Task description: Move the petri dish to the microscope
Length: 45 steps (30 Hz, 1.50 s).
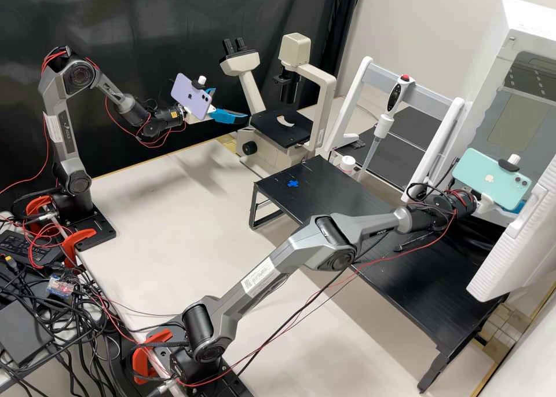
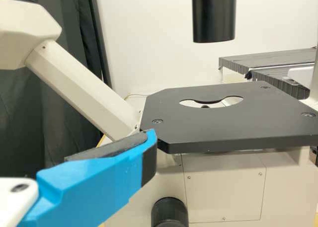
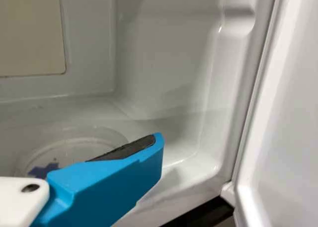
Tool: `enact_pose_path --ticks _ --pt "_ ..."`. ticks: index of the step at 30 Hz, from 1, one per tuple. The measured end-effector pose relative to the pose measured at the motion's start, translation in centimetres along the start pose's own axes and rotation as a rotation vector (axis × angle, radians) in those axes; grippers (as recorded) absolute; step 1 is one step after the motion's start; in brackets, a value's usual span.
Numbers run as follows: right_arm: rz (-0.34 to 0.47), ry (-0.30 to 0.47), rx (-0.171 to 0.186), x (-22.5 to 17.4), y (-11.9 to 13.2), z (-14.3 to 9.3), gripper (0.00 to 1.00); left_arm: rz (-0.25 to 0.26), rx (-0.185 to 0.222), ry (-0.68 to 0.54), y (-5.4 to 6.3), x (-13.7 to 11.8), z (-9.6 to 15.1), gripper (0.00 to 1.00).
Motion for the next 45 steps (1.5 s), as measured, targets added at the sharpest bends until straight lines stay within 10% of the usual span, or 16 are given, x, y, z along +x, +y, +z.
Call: enact_pose_path --ticks 17,18,45 --pt "-0.035 -0.018 0.021 0.2 -1.2 0.7 1.0 0.0 0.0 0.0 0.0 0.0 0.0 1.0" --pt "-0.035 -0.018 0.019 0.2 -1.2 0.7 0.0 0.0 0.0 0.0 0.0 0.0 0.0 1.0" --pt "-0.072 -0.038 0.027 0.4 -1.8 1.6 0.0 0.0 0.0 0.0 0.0 0.0 0.0 1.0"
